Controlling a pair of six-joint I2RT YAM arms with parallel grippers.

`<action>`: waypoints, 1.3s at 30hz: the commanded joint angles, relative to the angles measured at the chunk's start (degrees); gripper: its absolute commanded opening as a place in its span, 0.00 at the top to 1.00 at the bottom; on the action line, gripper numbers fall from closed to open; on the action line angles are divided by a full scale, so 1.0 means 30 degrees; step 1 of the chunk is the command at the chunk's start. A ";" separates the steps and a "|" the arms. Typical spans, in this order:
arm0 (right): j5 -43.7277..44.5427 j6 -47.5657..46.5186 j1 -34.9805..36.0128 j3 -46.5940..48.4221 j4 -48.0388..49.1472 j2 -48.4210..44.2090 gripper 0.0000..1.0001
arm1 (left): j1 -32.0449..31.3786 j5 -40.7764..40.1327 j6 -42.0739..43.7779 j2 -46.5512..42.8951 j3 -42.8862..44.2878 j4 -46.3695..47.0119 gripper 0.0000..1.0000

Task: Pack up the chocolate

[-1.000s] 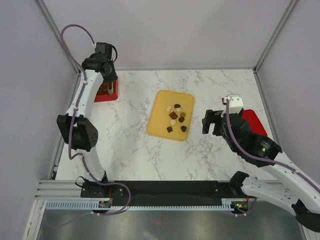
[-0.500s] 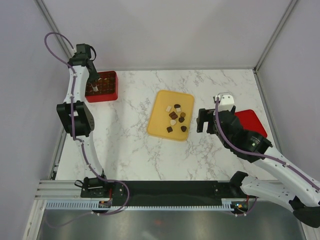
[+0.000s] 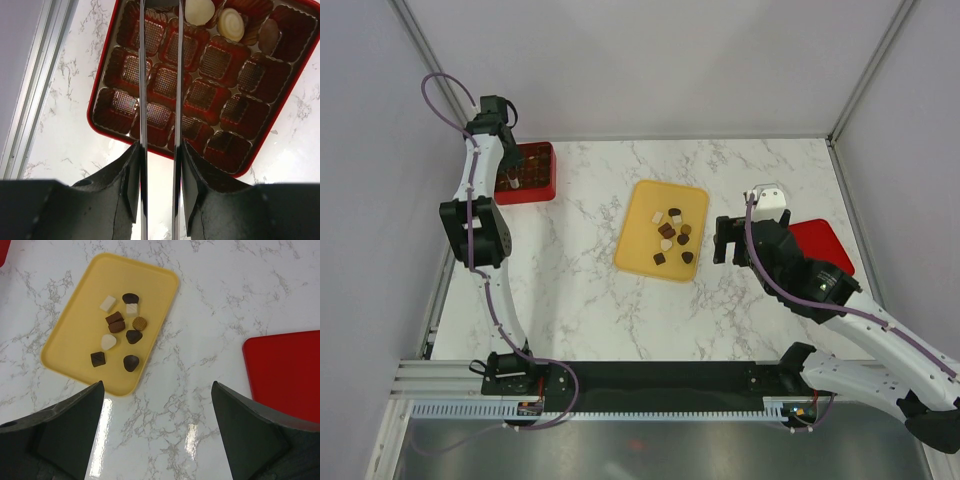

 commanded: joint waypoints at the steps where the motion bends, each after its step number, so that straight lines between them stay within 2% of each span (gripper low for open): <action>1: 0.0824 -0.0403 0.0006 -0.0021 0.0701 0.0049 0.03 | 0.0169 -0.0621 0.1047 0.0247 0.0879 0.0930 0.59; 11: 0.0942 -0.0492 -0.0023 0.0126 0.0731 0.0254 0.03 | 0.0169 -0.0153 0.1662 -0.0073 0.0938 0.1135 0.46; 16: 0.0883 -0.0433 0.0006 0.0185 0.0731 0.0196 0.03 | 0.0081 0.0579 0.1575 -0.1244 0.0529 0.1135 0.46; 22: 0.0328 0.0005 0.0006 0.0331 0.0555 -0.0008 0.03 | -0.0854 0.1283 0.1341 -0.4172 -0.1841 0.1135 0.47; 25: 0.0005 0.0210 0.0006 0.0390 0.0205 -0.0184 0.03 | -0.1850 0.1603 0.1253 -0.6158 -0.3832 0.1164 0.47; 32: 0.0473 0.0183 0.0006 0.0682 -0.0820 -0.0770 0.03 | -0.6501 0.2073 0.1048 -1.0523 -0.9831 0.1194 0.48; 39: 0.0620 0.0474 0.0035 0.0976 -0.1612 -0.1444 0.03 | -1.0930 0.3830 0.0581 -1.4539 -1.4116 0.1282 0.47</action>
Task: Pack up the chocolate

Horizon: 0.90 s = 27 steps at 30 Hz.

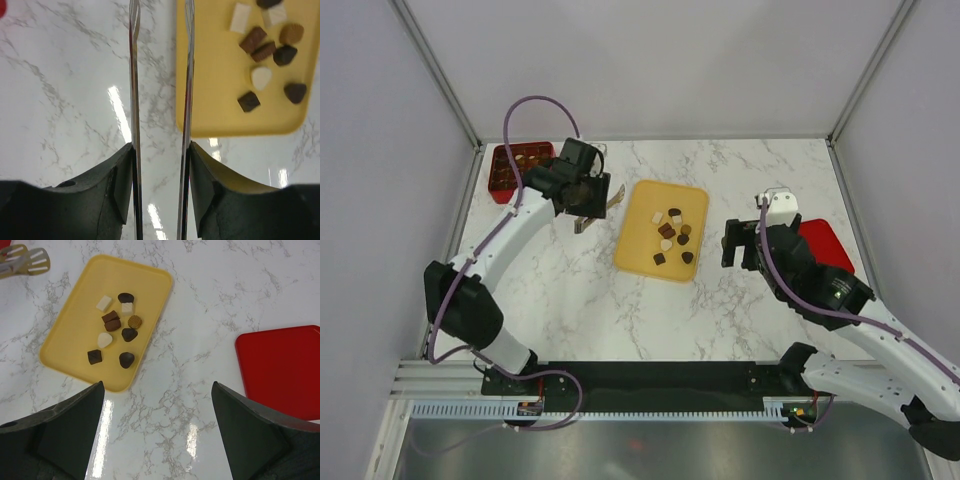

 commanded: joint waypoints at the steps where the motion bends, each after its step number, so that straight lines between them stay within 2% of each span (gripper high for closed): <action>1: 0.0408 0.0409 0.0006 0.0765 -0.0571 -0.0621 0.03 | -0.1925 0.1252 -0.0629 -0.2415 -0.1514 0.0204 0.47; 7: 0.0438 0.0761 0.0006 0.0735 -0.0980 -0.0915 0.03 | -0.5735 0.0495 -0.1804 -0.3678 -0.4036 0.0145 0.44; 12: 0.0496 0.0820 0.0006 0.0823 -0.1186 -0.1091 0.04 | -0.7585 0.0230 -0.2068 -0.3358 -0.4946 0.0320 0.42; 27: 0.0760 0.0733 0.0035 0.0881 -0.1304 -0.1267 0.04 | -0.8614 -0.0591 -0.2069 -0.1277 -0.5328 0.0877 0.41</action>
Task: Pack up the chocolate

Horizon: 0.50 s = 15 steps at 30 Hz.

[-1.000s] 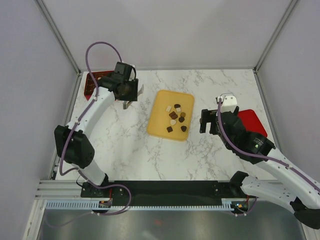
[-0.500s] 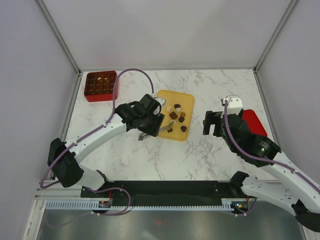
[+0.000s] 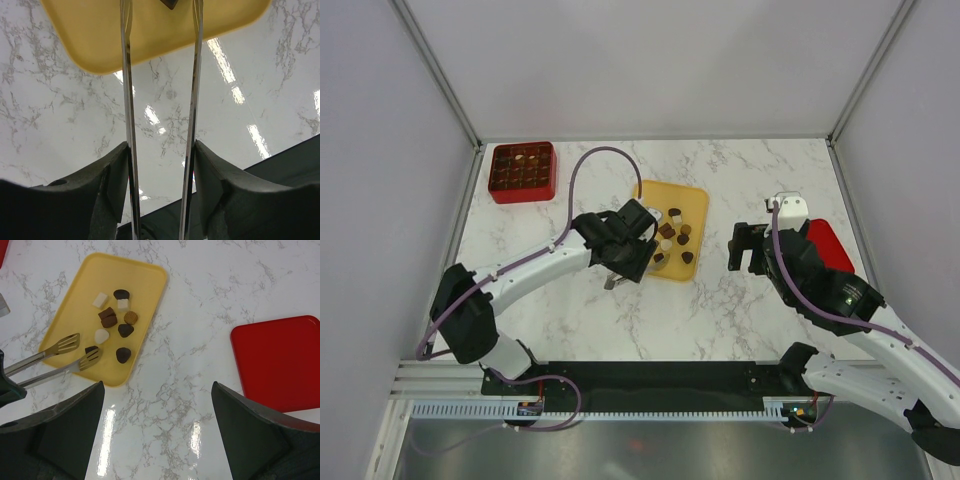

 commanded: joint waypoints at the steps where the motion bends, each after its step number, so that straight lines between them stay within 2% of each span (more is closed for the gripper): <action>1: 0.0629 0.0069 0.0006 0.0772 -0.0029 -0.0225 0.04 | -0.0279 -0.0620 -0.0437 0.0486 0.0005 0.0805 0.41; 15: 0.0746 -0.0048 0.0006 0.0831 0.0001 -0.0196 0.04 | -0.0660 -0.0415 -0.0759 0.0693 0.0620 -0.0160 0.53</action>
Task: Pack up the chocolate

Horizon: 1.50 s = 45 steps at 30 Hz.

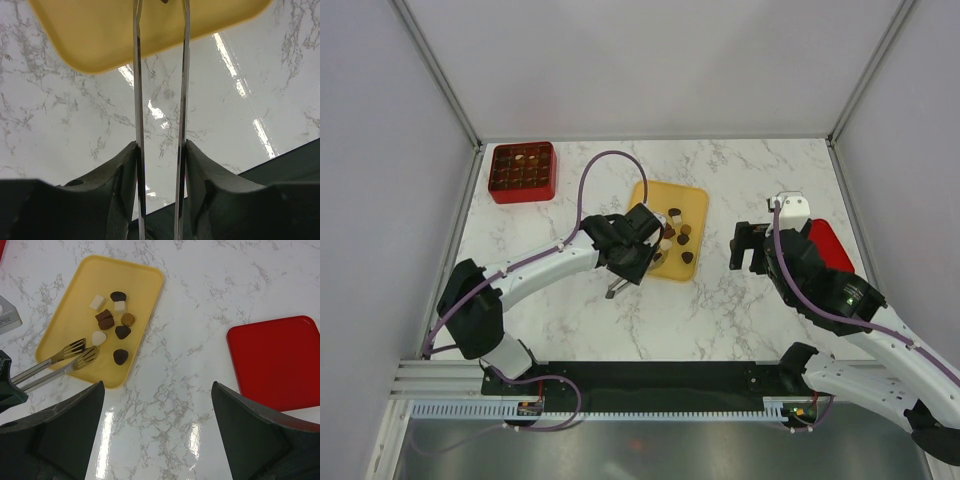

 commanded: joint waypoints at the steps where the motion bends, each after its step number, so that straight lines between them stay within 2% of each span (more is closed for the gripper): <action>1: 0.0498 -0.0004 0.0006 0.0714 0.0124 -0.0181 0.04 | -0.0173 -0.0190 -0.0700 -0.0160 0.0679 -0.0431 0.54; 5: 0.0411 0.0055 -0.0023 0.0772 0.0124 -0.0269 0.04 | -0.0202 -0.0569 -0.0846 -0.0130 0.1117 -0.0900 0.59; 8: 0.0382 0.0054 0.0006 0.0743 0.0124 -0.0415 0.04 | -0.0202 -0.0717 -0.0906 -0.0100 0.1615 -0.1018 0.59; 10: 0.0382 0.0084 0.0035 0.0743 0.0124 -0.0474 0.03 | -0.0202 -0.1010 -0.1197 -0.0071 0.2259 -0.1747 0.63; 19: 0.0236 0.0201 0.0006 0.0655 0.0124 -0.0621 0.04 | 0.0441 -0.2532 -0.0967 0.1070 0.5540 -0.3507 0.65; 22: 0.0147 0.0201 0.0006 0.0714 0.0211 -0.0591 0.04 | 0.2136 -0.2768 -0.0382 0.1597 0.6683 -0.3655 0.65; 25: -0.0028 0.0231 0.0006 0.0655 0.0329 -0.0621 0.04 | 0.4742 -0.2768 0.0263 0.2210 0.8117 -0.3626 0.66; 29: -0.0642 0.0260 0.0006 0.0597 0.0679 -0.0592 0.04 | 0.8721 -0.3497 0.0998 0.3442 1.1362 -0.3422 0.65; 35: -0.0937 0.0115 -0.0023 0.0274 0.1324 -0.0182 0.04 | 1.2740 -0.3033 0.1174 0.6600 1.5990 -0.2923 0.65; 40: -0.0703 -0.0150 -0.0023 0.0333 0.1676 0.0346 0.03 | 1.4413 -0.2710 0.1526 0.8627 1.8722 -0.2981 0.64; 45: -0.0761 -0.0238 0.0006 0.0362 0.1940 0.0784 0.04 | 1.5178 -0.2036 0.1672 0.9711 1.8815 -0.2777 0.64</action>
